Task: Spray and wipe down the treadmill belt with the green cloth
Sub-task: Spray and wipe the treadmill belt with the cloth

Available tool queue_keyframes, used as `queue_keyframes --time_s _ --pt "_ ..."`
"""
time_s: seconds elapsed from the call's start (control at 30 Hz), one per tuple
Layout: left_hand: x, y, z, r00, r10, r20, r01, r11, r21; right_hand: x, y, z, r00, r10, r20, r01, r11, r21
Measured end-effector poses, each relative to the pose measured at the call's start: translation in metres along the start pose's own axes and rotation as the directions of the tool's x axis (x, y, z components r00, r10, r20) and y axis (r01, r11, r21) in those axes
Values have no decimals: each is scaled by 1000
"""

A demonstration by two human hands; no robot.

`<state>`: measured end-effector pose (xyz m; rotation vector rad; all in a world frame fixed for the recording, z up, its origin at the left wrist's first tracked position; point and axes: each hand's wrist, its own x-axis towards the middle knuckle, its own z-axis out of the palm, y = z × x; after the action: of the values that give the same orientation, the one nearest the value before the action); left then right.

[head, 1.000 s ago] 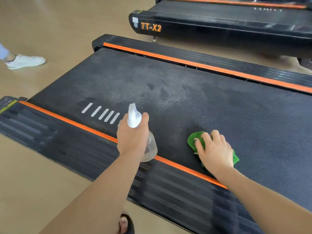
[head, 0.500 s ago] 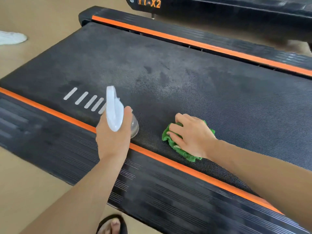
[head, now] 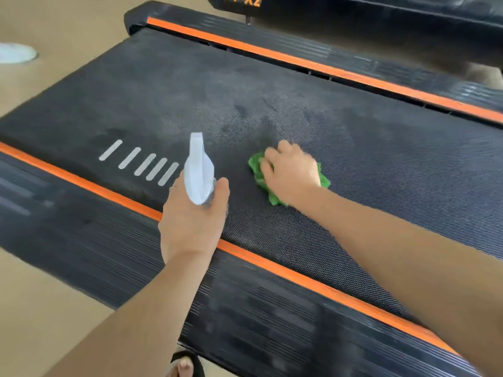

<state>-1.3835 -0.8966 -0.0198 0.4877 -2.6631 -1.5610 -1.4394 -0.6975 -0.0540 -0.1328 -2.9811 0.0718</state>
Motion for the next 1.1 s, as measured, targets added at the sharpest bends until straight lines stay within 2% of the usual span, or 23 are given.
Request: queue_keyframes --time_s 0.07,0.17,0.23,0.3,0.37,0.47,0.53,0.57,0.63,0.7,0.8,0.93,0.97,1.03,1.1 --pt "-1 2 1 1000 27 1 -27 999 21 -55 -3 -10 988 -153 -23 154 988 18" --pt "-4 5 -3 999 33 13 -34 999 24 -118 0 -28 927 -375 -13 373 916 151" --pt "-7 6 -4 998 54 17 -54 998 15 -115 10 -27 865 -498 -57 500 853 151" --pt "-7 6 -2 997 82 14 -83 996 14 -88 13 -18 833 -542 -112 553 826 106" --pt "-6 3 -1 996 92 1 -92 996 18 -47 13 -5 886 -438 -150 450 891 55" --pt "-2 -2 3 995 99 -5 -98 994 43 28 10 8 987 -94 -133 95 996 1" --pt "-2 -2 3 997 80 -10 -80 996 30 60 4 12 994 95 -60 -93 995 41" --pt "-3 -1 3 997 73 -10 -73 997 23 64 -1 13 991 128 -43 -126 991 43" --pt "-4 1 2 997 73 0 -73 997 27 43 -10 5 998 60 -22 -59 998 17" --pt "-5 3 0 997 76 5 -76 996 36 -11 -17 -5 990 -134 -38 136 990 31" --pt "-6 4 0 997 82 8 -82 996 44 -88 -16 -20 918 -392 -61 396 907 146" --pt "-9 8 -2 996 91 0 -91 995 32 -87 -5 -18 807 -578 -124 591 796 130" --pt "-8 8 -1 995 96 4 -96 995 37 -74 -4 -16 803 -579 -137 594 797 109" --pt "-6 4 -1 996 90 6 -90 995 31 -35 -2 -6 868 -474 -149 489 868 82" --pt "-4 1 2 996 89 8 -89 996 31 19 5 4 970 -190 -150 199 979 48"
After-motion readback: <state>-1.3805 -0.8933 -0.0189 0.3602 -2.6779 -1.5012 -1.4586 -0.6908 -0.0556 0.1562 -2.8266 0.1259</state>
